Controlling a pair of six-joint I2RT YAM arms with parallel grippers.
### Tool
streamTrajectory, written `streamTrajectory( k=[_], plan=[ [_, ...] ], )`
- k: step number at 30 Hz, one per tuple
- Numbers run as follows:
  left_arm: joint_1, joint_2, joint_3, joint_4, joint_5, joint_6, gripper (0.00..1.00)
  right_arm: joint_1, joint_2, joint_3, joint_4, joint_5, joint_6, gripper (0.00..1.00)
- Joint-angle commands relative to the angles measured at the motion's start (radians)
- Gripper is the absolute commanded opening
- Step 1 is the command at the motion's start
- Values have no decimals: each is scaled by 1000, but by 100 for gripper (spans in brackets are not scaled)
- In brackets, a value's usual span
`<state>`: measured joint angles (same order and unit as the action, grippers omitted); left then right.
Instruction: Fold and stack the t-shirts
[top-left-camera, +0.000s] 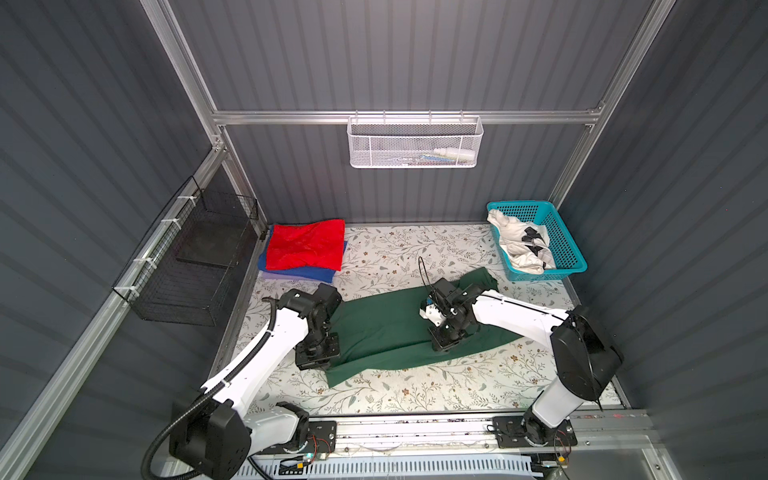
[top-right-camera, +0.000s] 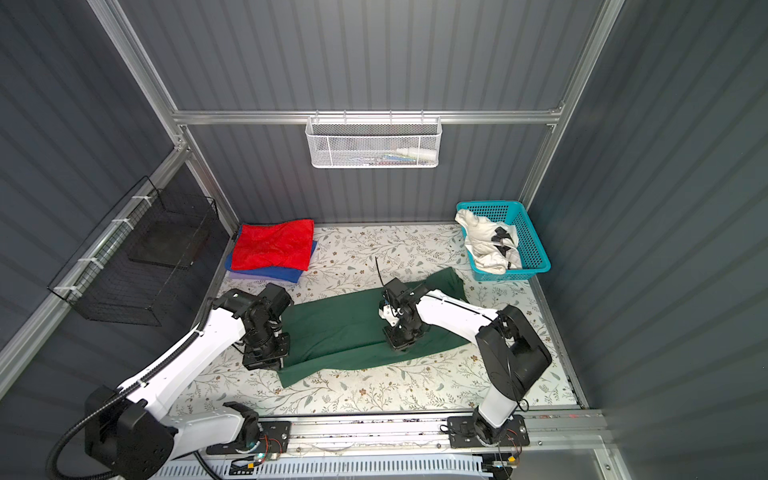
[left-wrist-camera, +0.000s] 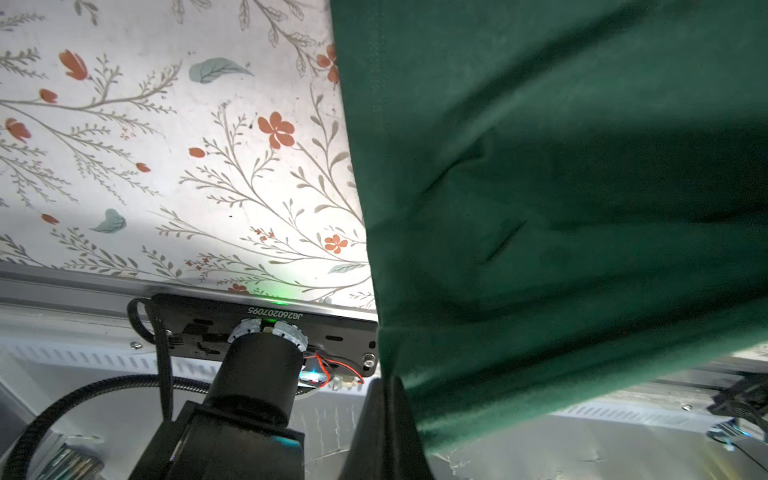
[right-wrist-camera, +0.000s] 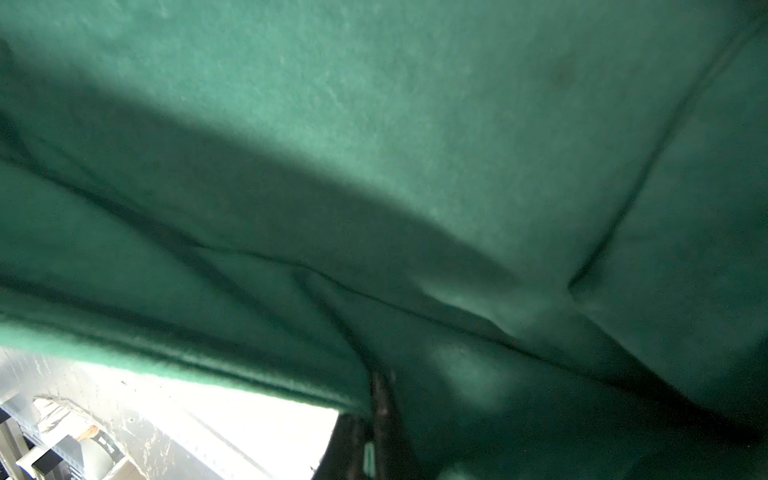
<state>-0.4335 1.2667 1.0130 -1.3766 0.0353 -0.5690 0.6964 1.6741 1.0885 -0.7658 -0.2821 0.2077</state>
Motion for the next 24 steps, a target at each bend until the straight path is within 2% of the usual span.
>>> streamTrajectory(
  k=[1,6,8,16,24],
  plan=[
    [0,54,23,-59,-93,60,0,-17,25,17,-17,50,-8,8],
    [4,158,36,-58,-183,103,0,-27,48,32,-17,47,-20,9],
    [13,188,28,-37,-159,116,0,-29,53,38,-17,48,-24,10],
    [69,265,53,-23,-226,102,0,-37,91,53,-9,46,-25,12],
    [71,393,56,-20,-262,92,0,-60,104,70,17,26,-17,13]
  ],
)
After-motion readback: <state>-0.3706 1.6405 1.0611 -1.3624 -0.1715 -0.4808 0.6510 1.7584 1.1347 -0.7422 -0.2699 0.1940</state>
